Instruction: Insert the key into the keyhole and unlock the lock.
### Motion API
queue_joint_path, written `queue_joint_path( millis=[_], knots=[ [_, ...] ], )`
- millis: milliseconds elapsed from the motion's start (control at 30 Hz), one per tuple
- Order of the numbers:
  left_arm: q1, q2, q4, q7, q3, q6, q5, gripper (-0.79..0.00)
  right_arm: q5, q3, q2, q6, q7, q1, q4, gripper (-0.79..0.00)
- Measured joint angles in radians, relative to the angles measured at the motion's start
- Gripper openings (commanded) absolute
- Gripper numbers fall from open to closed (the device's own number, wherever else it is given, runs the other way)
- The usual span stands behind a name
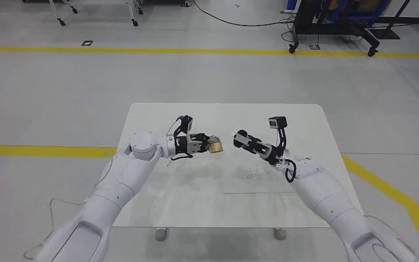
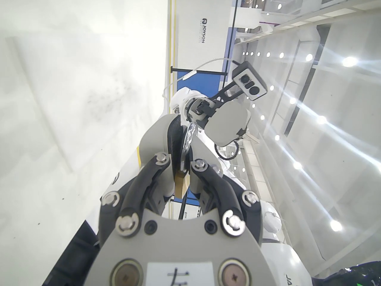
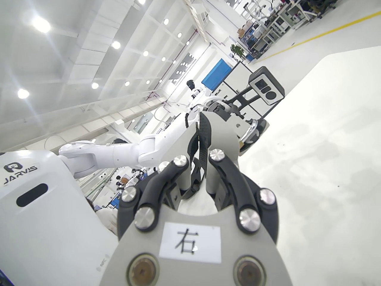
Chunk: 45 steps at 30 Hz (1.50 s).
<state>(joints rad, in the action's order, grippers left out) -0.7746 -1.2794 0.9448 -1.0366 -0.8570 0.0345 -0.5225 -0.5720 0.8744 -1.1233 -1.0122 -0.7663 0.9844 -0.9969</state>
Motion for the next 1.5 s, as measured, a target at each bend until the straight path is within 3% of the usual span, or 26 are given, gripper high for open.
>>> queue_joint_path(
  millis=[300,400,500,633,700,933,1133,1267,1500],
  knots=[
    [-0.004,0.0,0.002,0.0,-0.002,-0.001,-0.003,-0.785,-0.002,-0.011,-0.001,0.0,-0.001,-0.007,0.009,-0.785],
    [-0.049,-0.003,0.008,-0.011,-0.033,-0.034,-0.109,-0.785,0.036,-0.015,-0.005,0.018,0.027,-0.006,0.016,-0.785],
    [-0.05,-0.004,-0.018,0.011,-0.042,-0.183,-0.203,-0.785,0.206,-0.021,-0.016,0.018,0.108,-0.033,0.04,-0.785],
    [0.009,-0.007,-0.049,0.033,-0.017,-0.421,-0.157,-0.785,0.504,0.035,-0.002,-0.001,0.148,-0.088,0.0,-0.785],
    [0.033,-0.009,-0.062,0.03,-0.007,-0.459,-0.139,-0.785,0.674,0.076,0.014,0.0,0.18,-0.082,-0.058,-0.785],
    [0.084,-0.039,-0.159,-0.032,0.026,-0.466,-0.178,-0.785,1.343,0.211,0.086,0.0,0.351,0.033,-0.392,-0.785],
    [0.107,-0.063,-0.245,-0.057,0.052,-0.425,-0.191,-0.785,1.776,0.22,0.115,0.01,0.429,0.104,-0.633,-0.785],
    [0.123,-0.076,-0.276,-0.073,0.064,-0.419,-0.193,-0.785,1.952,0.173,0.112,0.06,0.422,0.116,-0.731,-0.785],
    [0.146,-0.094,-0.325,-0.096,0.081,-0.426,-0.188,-0.785,2.111,0.114,0.101,0.192,0.397,0.119,-0.812,-0.785]
  ],
)
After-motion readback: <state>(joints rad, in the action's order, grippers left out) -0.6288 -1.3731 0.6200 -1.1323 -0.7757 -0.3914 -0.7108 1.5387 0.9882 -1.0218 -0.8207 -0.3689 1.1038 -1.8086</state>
